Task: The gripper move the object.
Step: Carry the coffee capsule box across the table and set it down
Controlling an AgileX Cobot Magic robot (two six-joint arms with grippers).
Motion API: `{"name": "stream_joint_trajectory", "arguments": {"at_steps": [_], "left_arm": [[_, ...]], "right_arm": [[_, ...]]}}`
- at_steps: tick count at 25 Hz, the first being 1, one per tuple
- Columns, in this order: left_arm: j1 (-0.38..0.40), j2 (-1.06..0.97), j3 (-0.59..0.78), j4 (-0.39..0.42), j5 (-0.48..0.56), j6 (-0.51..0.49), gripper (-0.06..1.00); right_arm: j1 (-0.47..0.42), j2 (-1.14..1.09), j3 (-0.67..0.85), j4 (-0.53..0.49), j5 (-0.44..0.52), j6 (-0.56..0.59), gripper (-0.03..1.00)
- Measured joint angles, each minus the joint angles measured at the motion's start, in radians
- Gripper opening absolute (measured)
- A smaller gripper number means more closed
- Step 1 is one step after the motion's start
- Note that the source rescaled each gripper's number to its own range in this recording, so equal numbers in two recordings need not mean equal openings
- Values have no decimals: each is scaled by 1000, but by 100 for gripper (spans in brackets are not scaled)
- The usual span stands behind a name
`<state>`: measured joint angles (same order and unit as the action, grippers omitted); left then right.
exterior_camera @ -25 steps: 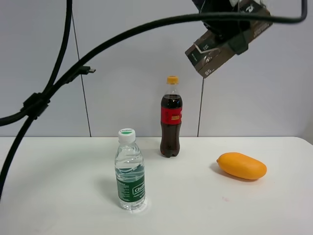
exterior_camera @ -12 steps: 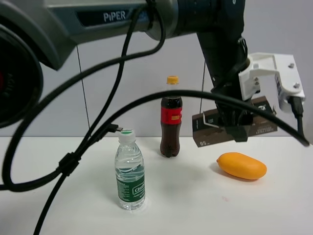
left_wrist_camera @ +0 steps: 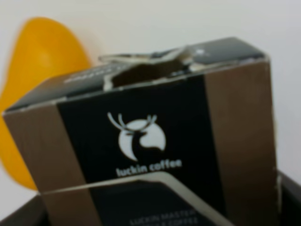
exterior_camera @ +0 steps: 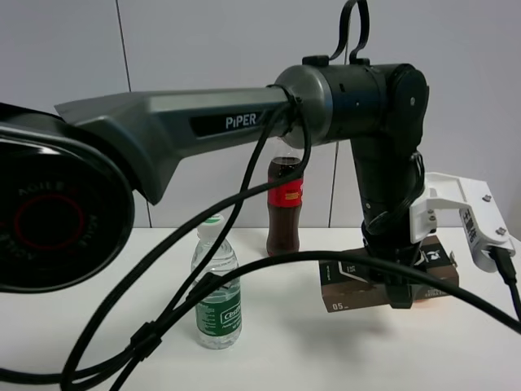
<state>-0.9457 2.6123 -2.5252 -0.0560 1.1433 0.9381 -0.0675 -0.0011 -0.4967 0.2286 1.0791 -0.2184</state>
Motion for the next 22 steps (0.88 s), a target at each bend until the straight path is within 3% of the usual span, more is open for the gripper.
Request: {"name": "stream_joint_trajectory", "arguments": {"at_steps": [22], "left_arm": [[-19,98,0,-45,-66,7,0]], "right_arm": [[0,0,0,0,0,0,100]]}}
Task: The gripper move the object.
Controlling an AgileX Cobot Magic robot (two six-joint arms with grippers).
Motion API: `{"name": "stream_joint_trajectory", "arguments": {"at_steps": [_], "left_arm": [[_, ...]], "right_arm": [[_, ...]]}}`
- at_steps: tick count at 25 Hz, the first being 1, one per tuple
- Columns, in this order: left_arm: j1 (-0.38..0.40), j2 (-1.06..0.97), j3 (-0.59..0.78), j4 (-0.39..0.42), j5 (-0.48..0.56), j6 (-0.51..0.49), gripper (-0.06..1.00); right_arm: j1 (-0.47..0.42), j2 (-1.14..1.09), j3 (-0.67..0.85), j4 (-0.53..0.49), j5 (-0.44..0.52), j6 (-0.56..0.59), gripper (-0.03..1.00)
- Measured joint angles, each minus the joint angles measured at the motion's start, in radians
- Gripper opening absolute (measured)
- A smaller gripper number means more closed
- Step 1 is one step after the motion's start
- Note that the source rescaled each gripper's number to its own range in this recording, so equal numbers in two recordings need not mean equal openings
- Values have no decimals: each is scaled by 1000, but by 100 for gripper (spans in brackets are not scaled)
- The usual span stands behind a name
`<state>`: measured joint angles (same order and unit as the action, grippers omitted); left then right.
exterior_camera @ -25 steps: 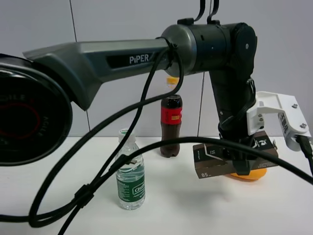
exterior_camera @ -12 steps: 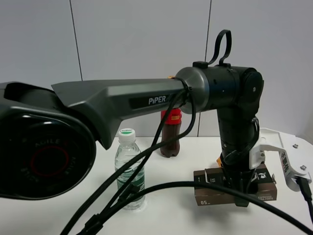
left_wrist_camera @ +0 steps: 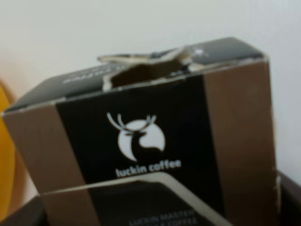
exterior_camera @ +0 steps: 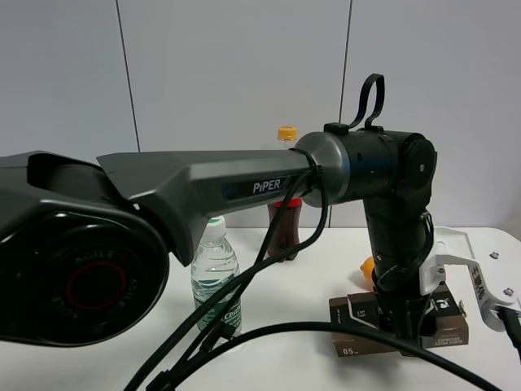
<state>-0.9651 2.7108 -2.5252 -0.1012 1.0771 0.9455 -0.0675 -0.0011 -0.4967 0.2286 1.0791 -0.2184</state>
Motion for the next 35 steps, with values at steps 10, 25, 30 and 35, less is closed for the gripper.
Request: {"name": "stream_joint_trajectory", "arguments": {"at_steps": [10,25,30,35], "left_arm": [[0,0,0,-2,-27,-171,45],[10,-286,2,201,126,-434,56],[75,-494,2,219,131,-610,56],[203,-752,157,223,129,-621,57]], "right_arm": [[0,0,0,0,0,0,100],[0,0,0,0,0,0,100],[0,0,0,0,0,0,100],[0,0,0,0,0,0,100]]}}
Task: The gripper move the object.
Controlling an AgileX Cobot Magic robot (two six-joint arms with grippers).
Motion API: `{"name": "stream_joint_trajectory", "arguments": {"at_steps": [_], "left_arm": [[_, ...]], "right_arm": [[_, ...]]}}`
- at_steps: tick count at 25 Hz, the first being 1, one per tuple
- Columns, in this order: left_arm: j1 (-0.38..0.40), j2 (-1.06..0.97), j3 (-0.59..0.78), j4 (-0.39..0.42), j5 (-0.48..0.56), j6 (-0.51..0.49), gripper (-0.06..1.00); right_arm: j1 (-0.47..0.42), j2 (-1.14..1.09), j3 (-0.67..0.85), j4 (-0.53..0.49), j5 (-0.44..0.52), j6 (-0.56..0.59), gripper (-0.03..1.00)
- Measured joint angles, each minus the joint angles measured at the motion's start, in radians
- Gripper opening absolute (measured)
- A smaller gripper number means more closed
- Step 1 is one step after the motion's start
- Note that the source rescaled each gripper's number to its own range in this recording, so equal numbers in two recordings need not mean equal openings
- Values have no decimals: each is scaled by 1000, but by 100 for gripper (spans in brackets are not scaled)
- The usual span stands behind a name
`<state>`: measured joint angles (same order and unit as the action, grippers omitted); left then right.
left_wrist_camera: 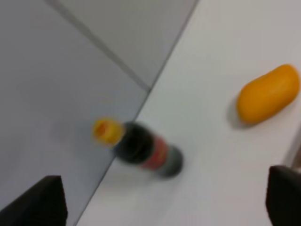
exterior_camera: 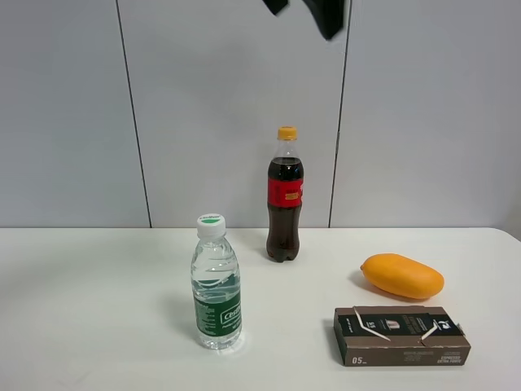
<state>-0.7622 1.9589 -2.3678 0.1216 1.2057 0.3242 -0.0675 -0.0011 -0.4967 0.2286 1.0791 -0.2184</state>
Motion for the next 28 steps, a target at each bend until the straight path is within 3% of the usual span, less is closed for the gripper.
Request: {"name": "stream_joint_trajectory", "arguments": {"at_steps": [7,14,16,18,22,28], "left_arm": [[323,-449,556,5,2,-20,57],[714,-933,1000,10,2,-87,57],[789,-1070,1109,4,3,-105,57],[831,-1216,1206,-34,6,-115,57],[839,-1451,1361,-150,7,-164,57],[837,-1748,1553,-163,6,-203,57]], "right_arm": [[0,0,0,0,0,0,100],[0,0,0,0,0,0,100],[0,0,0,0,0,0,100],[0,0,0,0,0,0,100],[0,0,0,0,0,0,100],[0,0,0,0,0,0,100]]}}
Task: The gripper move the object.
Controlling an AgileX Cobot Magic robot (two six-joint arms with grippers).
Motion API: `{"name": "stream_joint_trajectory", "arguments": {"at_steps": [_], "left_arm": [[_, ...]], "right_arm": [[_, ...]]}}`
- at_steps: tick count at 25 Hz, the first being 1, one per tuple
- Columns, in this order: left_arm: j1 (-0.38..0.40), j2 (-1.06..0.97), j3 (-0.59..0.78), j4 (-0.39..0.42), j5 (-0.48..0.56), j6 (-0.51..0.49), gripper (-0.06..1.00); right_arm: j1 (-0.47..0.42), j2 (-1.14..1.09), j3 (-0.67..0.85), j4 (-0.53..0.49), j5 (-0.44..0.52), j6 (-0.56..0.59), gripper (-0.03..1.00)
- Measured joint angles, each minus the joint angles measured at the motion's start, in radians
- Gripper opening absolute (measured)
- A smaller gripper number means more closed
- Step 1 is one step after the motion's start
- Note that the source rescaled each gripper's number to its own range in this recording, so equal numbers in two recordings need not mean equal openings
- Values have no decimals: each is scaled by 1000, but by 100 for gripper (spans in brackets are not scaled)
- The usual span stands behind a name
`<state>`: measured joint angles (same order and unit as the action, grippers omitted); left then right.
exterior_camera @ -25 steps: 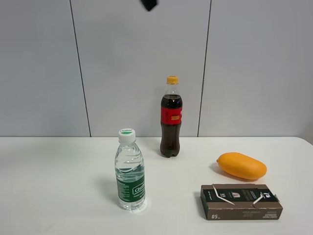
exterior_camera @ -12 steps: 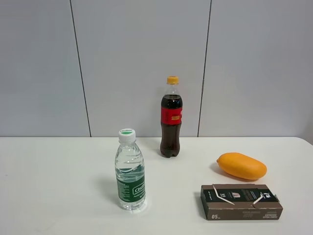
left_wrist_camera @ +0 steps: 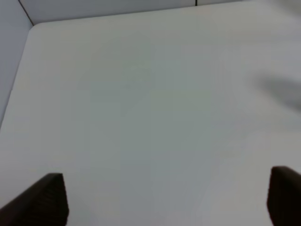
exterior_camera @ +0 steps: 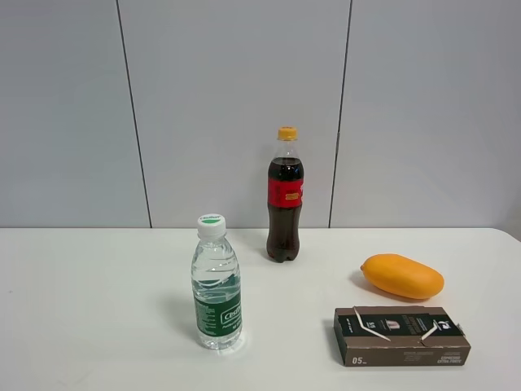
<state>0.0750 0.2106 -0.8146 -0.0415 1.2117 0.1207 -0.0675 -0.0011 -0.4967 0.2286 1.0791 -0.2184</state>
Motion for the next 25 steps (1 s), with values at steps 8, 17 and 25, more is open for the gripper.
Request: {"name": "stream_joint_trajectory", "arguments": {"at_steps": [8,17,25], "left_arm": [[0,-216,168,52,8,-68,57],[-1,-216,266,74,-38,-146,56],[-2,-216,311,87,-157,-154,49]], "right_arm": [[0,0,0,1,0,0,100],[0,0,0,1,0,0,100],[0,0,0,1,0,0,100]]}}
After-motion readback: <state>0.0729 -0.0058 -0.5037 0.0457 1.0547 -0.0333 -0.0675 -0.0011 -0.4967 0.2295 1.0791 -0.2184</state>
